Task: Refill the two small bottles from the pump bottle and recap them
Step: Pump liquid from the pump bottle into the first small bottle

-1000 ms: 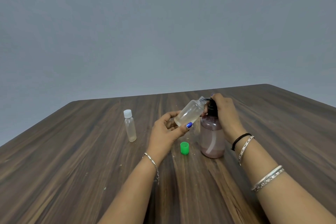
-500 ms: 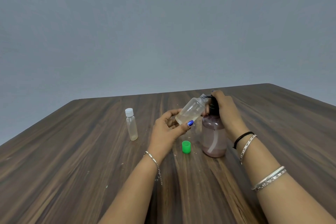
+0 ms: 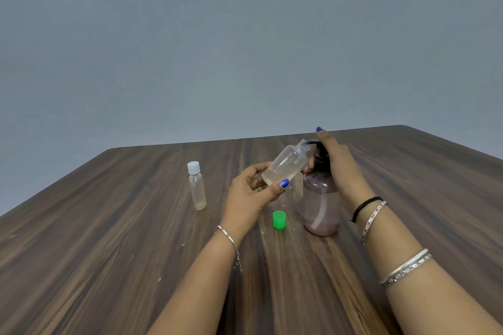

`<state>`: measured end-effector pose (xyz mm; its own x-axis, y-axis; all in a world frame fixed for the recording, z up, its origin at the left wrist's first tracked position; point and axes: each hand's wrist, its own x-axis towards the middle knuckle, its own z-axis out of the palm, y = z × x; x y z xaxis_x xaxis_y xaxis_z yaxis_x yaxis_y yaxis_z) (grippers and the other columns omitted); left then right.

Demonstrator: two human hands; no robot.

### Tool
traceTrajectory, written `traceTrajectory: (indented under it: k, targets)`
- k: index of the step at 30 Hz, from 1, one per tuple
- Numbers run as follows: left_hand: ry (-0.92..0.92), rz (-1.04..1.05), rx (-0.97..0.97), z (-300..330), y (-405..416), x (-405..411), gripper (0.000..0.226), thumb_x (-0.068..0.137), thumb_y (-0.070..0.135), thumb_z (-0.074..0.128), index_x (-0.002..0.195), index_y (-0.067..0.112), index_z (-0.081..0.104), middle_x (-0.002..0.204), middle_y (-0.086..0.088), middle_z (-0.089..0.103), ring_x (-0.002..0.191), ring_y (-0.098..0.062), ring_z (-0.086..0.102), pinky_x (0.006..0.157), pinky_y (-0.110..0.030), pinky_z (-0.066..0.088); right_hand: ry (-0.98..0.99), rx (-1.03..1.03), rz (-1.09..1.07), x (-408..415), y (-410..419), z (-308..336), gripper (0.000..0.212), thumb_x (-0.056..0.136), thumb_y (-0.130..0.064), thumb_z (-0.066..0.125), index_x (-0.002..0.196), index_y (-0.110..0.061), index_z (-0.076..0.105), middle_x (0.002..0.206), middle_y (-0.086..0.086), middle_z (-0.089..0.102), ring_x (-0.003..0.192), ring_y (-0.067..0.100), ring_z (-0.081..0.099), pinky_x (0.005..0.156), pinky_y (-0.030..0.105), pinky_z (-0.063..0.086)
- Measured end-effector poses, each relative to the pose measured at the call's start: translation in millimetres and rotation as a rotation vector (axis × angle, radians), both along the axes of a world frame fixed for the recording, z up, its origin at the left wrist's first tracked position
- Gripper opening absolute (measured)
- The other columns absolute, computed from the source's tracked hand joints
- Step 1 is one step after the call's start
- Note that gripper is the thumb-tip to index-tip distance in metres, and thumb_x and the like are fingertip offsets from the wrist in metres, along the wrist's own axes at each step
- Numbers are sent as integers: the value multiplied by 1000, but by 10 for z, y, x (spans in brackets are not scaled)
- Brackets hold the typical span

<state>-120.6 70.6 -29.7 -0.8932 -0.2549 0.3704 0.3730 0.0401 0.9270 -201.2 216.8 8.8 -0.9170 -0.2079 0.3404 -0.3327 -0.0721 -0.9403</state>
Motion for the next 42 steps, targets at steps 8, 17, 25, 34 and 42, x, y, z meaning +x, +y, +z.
traceTrajectory:
  k: [8,17,25,34,42]
  targets:
    - [-3,-15,-23,-9,1,9,36,76,1,70,100,26,59,105,-11,67,94,-23,64,75,-27,56,-9,-25,42,43,-20,36,52,90,-18,38,41,-7,47,46,9,55,48,23,49,62,31,42]
    - [-3,-4,-11,-3,-13,2,36,76,2,69,103,23,59,108,-14,67,100,-29,64,76,-27,56,-37,24,25,70,7,52,70,93,-55,38,42,-9,52,59,15,60,56,24,57,72,33,50]
    - [-3,-20,-27,-8,-13,16,37,75,3,71,102,25,61,107,-9,67,95,-19,64,78,-30,56,-60,7,58,83,-13,70,52,90,-21,38,40,-7,46,44,9,53,42,24,49,49,24,40]
    - [4,-38,3,0,-12,11,36,77,-1,68,101,24,59,103,-10,67,94,-22,64,77,-27,56,-44,9,40,68,-2,36,68,91,-55,41,45,-7,49,59,18,57,53,26,53,61,32,46]
    - [18,-48,24,20,-10,26,36,78,-4,66,99,24,58,100,-9,67,94,-23,63,74,-23,56,-49,-30,69,81,0,69,60,94,-27,33,40,-6,48,48,12,55,51,26,50,57,28,43]
